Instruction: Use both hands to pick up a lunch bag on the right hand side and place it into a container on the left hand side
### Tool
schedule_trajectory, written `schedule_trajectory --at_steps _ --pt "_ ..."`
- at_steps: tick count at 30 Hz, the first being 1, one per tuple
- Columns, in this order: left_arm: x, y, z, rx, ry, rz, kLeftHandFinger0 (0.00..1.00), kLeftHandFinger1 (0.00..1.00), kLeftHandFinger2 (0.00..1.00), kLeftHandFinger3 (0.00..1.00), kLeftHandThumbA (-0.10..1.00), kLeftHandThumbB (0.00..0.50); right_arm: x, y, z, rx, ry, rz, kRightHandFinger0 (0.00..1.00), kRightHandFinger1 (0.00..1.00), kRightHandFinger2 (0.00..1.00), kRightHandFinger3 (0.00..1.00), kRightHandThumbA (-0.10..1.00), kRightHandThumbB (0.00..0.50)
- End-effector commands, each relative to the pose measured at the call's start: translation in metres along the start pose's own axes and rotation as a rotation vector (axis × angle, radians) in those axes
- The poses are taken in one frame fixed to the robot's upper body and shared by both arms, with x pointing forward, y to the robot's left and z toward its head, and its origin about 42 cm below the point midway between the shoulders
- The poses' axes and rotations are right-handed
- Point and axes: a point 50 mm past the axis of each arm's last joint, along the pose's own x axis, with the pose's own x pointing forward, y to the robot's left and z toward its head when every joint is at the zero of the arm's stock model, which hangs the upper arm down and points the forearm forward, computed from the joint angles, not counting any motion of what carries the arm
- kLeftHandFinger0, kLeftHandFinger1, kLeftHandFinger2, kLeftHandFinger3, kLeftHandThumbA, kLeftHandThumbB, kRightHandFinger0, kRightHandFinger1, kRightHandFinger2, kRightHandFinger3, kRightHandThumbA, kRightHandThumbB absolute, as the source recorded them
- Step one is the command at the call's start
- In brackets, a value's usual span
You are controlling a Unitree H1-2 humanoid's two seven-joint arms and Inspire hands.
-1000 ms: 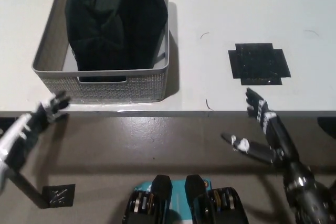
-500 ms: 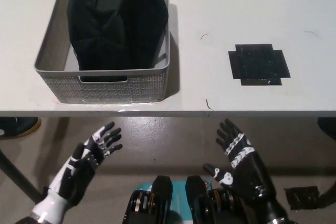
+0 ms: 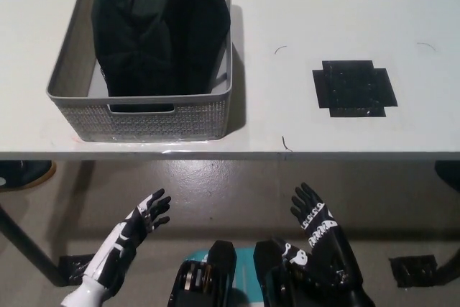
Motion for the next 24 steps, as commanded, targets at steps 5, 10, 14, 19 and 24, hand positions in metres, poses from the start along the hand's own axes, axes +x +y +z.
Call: schedule_trajectory --at_steps 5,10,14,19,24 --pt "0.001 0.006 0.007 0.071 -0.061 0.019 1.00 1.00 1.00 1.00 1.00 0.238 0.015 0.007 0.014 -0.026 -0.132 0.024 1.00 1.00 1.00 1.00 1.00 0.172" --pt "-0.001 0.009 0.007 0.064 -0.065 0.042 1.00 1.00 1.00 1.00 1.00 0.272 0.007 0.006 0.012 -0.019 -0.119 0.012 1.00 1.00 1.00 1.00 1.00 0.176" --pt "0.007 0.018 0.007 0.045 -0.083 0.069 1.00 1.00 1.00 1.00 1.00 0.250 0.002 0.002 0.011 -0.014 -0.118 -0.009 1.00 1.00 1.00 1.00 1.00 0.182" --pt "0.014 0.027 0.011 0.014 -0.102 0.106 1.00 1.00 1.00 1.00 1.00 0.288 0.005 -0.001 0.014 -0.022 -0.119 -0.013 1.00 1.00 1.00 1.00 1.00 0.193" --pt "0.018 0.026 0.014 0.001 -0.105 0.121 1.00 1.00 1.00 1.00 1.00 0.293 0.009 -0.013 0.023 -0.043 -0.130 -0.019 1.00 1.00 1.00 1.00 1.00 0.158"
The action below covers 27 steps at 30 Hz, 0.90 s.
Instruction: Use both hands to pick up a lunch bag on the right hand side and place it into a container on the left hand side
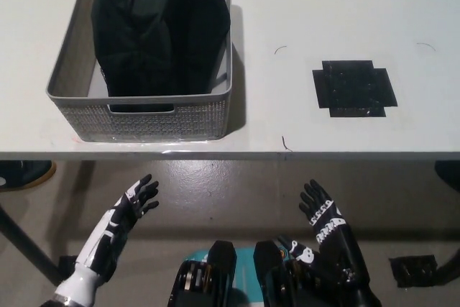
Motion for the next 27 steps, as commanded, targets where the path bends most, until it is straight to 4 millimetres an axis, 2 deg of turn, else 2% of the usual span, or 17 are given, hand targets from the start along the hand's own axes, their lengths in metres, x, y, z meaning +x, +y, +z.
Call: schedule_trajectory --at_steps 1,2,6,9,16,17,22,27 --pt "0.005 0.010 0.011 -0.011 -0.058 0.064 1.00 1.00 1.00 1.00 1.00 0.305 0.009 -0.005 0.019 -0.022 -0.092 0.004 1.00 1.00 1.00 1.00 1.00 0.139" --pt "-0.002 0.009 0.010 -0.019 -0.046 0.065 1.00 1.00 1.00 1.00 1.00 0.303 0.004 -0.006 0.016 -0.016 -0.091 0.006 1.00 1.00 1.00 1.00 1.00 0.128" --pt "-0.015 0.009 0.007 -0.025 -0.033 0.078 1.00 1.00 1.00 1.00 1.00 0.275 -0.006 -0.005 0.011 -0.010 -0.066 0.000 1.00 1.00 1.00 1.00 1.00 0.136" --pt "-0.024 0.008 0.005 -0.036 -0.013 0.092 1.00 1.00 1.00 1.00 1.00 0.299 -0.010 -0.002 0.007 -0.018 -0.064 0.007 1.00 1.00 1.00 1.00 1.00 0.111" --pt "-0.026 0.005 0.000 -0.027 -0.007 0.092 1.00 1.00 1.00 1.00 1.00 0.307 -0.012 0.000 0.006 -0.023 -0.061 0.005 1.00 1.00 1.00 1.00 1.00 0.110" --pt "-0.026 0.004 0.000 -0.029 -0.005 0.092 1.00 1.00 1.00 1.00 1.00 0.305 -0.013 0.000 0.006 -0.023 -0.062 0.006 1.00 1.00 1.00 1.00 1.00 0.122" --pt "-0.028 0.003 -0.002 -0.025 -0.007 0.090 1.00 1.00 1.00 1.00 1.00 0.272 -0.013 -0.001 0.005 -0.029 -0.062 0.005 1.00 1.00 1.00 1.00 1.00 0.141" --pt "-0.031 0.001 -0.004 -0.015 -0.004 0.084 1.00 1.00 1.00 1.00 1.00 0.252 -0.013 0.000 0.004 -0.028 -0.058 0.007 1.00 1.00 1.00 1.00 0.97 0.137"
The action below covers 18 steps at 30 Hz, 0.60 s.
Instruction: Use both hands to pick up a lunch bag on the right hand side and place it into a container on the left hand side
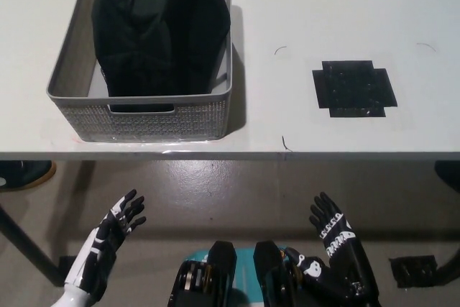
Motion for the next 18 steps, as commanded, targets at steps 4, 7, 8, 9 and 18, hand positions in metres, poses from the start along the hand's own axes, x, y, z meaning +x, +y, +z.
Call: schedule_trajectory --at_steps 4,7,8,9,18 --pt "-0.001 0.002 0.004 0.012 -0.045 0.013 1.00 1.00 1.00 1.00 1.00 0.233 0.007 0.008 0.012 -0.016 -0.098 0.038 1.00 1.00 1.00 1.00 0.97 0.131" --pt "-0.001 0.002 0.003 0.016 -0.047 0.008 1.00 1.00 1.00 1.00 1.00 0.227 0.007 0.009 0.012 -0.015 -0.097 0.036 1.00 1.00 1.00 1.00 0.95 0.108" --pt "-0.001 0.002 0.003 0.017 -0.048 0.008 1.00 1.00 1.00 1.00 1.00 0.218 0.007 0.009 0.012 -0.019 -0.098 0.035 1.00 1.00 1.00 1.00 0.95 0.109" --pt "-0.002 0.002 0.003 0.018 -0.049 0.011 1.00 1.00 1.00 1.00 1.00 0.209 0.008 0.009 0.012 -0.023 -0.100 0.038 1.00 1.00 1.00 1.00 0.95 0.108" --pt "-0.012 0.001 -0.003 0.023 -0.037 0.010 1.00 1.00 1.00 1.00 1.00 0.159 0.007 0.011 0.008 -0.037 -0.090 0.059 1.00 1.00 1.00 1.00 0.91 0.095"
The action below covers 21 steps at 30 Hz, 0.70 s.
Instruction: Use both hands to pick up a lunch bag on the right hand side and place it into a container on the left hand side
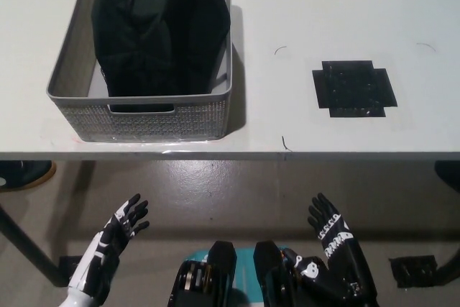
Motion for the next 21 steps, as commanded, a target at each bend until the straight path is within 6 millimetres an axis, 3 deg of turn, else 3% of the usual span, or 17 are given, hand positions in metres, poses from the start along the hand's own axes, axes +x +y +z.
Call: schedule_trajectory --at_steps 1,17,18,21 --pt "-0.010 0.004 0.003 0.028 -0.048 0.019 1.00 1.00 1.00 1.00 1.00 0.150 0.006 0.009 0.009 -0.027 -0.094 0.051 1.00 1.00 1.00 1.00 0.91 0.091" --pt "-0.029 0.001 -0.006 0.031 -0.015 0.020 1.00 1.00 1.00 1.00 1.00 0.128 -0.005 0.012 0.000 -0.039 -0.060 0.053 1.00 1.00 1.00 1.00 0.88 0.070" --pt "-0.029 0.001 -0.006 0.034 -0.011 0.021 1.00 1.00 1.00 1.00 1.00 0.153 -0.005 0.013 0.000 -0.038 -0.059 0.052 1.00 1.00 1.00 1.00 0.88 0.071" --pt "-0.028 0.001 -0.005 0.035 -0.013 0.028 1.00 1.00 1.00 1.00 1.00 0.151 -0.004 0.013 0.000 -0.035 -0.060 0.053 1.00 1.00 1.00 1.00 0.87 0.070"
